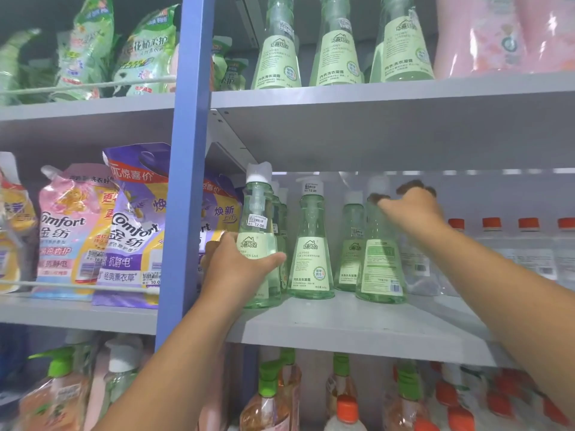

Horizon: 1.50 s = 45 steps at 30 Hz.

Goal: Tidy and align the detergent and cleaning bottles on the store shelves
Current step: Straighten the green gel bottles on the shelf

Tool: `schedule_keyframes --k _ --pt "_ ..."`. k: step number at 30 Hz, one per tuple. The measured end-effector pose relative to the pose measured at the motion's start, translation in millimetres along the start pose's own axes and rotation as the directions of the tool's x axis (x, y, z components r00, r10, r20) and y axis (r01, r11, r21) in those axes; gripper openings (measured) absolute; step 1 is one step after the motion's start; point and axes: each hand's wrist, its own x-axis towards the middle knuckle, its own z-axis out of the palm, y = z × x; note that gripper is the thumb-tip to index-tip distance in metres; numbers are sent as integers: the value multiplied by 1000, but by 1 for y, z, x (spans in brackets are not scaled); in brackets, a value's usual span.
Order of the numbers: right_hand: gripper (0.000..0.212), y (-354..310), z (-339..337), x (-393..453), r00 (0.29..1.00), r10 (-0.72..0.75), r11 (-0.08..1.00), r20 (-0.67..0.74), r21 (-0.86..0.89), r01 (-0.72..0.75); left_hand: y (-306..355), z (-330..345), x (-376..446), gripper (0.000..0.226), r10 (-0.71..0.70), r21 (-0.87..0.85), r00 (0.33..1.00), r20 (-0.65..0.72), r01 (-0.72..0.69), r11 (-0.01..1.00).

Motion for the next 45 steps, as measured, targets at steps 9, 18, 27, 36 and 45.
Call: schedule_keyframes --k 9,18,27,36,45 --pt "36 23 1 -1 916 -48 996 398 -46 72 2 -17 -15 41 6 177 986 167 -36 984" --pt "64 29 29 -8 890 -87 992 448 118 38 -4 -11 -20 62 5 281 993 116 -38 959" --pt "58 30 29 -8 879 -91 980 468 198 -4 -7 -10 -23 67 26 278 995 99 -53 959" --pt "65 36 26 -7 855 -93 972 511 233 -33 -11 -12 -17 63 3 301 989 146 -47 952" --pt "35 40 36 -13 862 -134 964 489 267 -2 -10 -12 -17 54 -1 252 995 97 -23 968"
